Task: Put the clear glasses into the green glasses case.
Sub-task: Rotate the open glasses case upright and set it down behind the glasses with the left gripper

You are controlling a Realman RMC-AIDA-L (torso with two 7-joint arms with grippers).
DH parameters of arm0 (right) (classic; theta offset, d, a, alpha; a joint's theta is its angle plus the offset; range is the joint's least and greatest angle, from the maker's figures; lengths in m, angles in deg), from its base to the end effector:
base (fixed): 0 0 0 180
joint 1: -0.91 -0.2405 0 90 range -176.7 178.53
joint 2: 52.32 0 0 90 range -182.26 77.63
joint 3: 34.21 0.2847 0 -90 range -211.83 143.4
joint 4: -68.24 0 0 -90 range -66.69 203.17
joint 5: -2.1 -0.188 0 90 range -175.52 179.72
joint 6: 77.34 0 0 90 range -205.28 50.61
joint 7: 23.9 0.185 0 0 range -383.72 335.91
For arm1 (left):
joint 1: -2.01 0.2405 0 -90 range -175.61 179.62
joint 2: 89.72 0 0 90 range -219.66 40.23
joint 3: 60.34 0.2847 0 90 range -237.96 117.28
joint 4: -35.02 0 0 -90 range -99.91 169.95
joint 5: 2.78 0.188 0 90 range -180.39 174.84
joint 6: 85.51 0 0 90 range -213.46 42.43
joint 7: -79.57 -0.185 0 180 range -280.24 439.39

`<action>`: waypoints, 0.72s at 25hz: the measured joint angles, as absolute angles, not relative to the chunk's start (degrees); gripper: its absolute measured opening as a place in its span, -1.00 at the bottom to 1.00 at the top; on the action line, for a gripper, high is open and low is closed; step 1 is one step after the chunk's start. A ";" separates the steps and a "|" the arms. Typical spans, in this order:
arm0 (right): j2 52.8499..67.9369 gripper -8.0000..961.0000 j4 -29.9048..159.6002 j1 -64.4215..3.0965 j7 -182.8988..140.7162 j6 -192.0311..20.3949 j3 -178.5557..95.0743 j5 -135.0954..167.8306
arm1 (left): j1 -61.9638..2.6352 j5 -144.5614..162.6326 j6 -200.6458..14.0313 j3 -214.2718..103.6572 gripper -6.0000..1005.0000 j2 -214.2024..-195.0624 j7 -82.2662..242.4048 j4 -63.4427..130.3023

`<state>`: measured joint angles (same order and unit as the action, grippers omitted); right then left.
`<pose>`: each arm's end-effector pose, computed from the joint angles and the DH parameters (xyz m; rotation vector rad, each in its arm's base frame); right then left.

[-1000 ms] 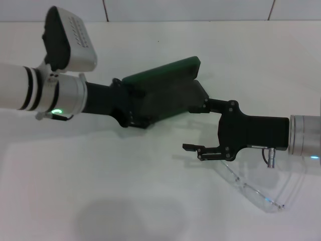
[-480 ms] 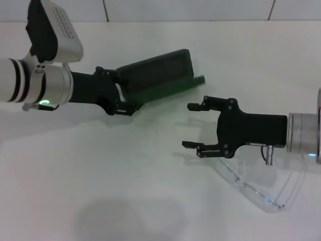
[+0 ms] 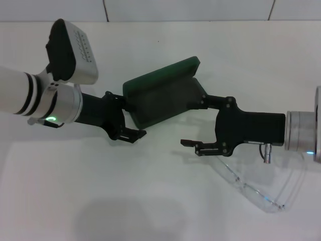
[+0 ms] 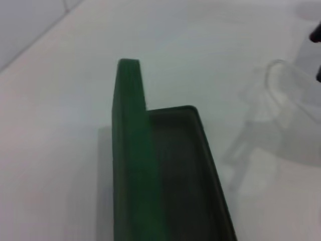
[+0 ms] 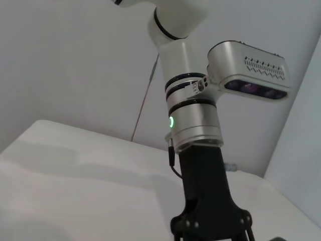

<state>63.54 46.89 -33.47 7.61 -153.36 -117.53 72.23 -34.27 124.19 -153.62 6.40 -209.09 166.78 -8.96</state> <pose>0.2110 0.3385 -0.1046 -2.6959 -0.3414 0.7130 -0.2580 0.3753 -0.0989 -2.8645 -0.2711 0.0720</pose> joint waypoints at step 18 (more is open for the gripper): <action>63.57 0.60 47.44 -33.57 7.77 -153.00 -117.53 72.23 | -34.40 124.66 -153.03 2.75 0.47 -208.60 166.77 -10.81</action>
<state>63.57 47.44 -33.57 7.77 -153.00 -117.53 72.23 -34.40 124.66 -153.03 2.75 -208.60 166.77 -10.81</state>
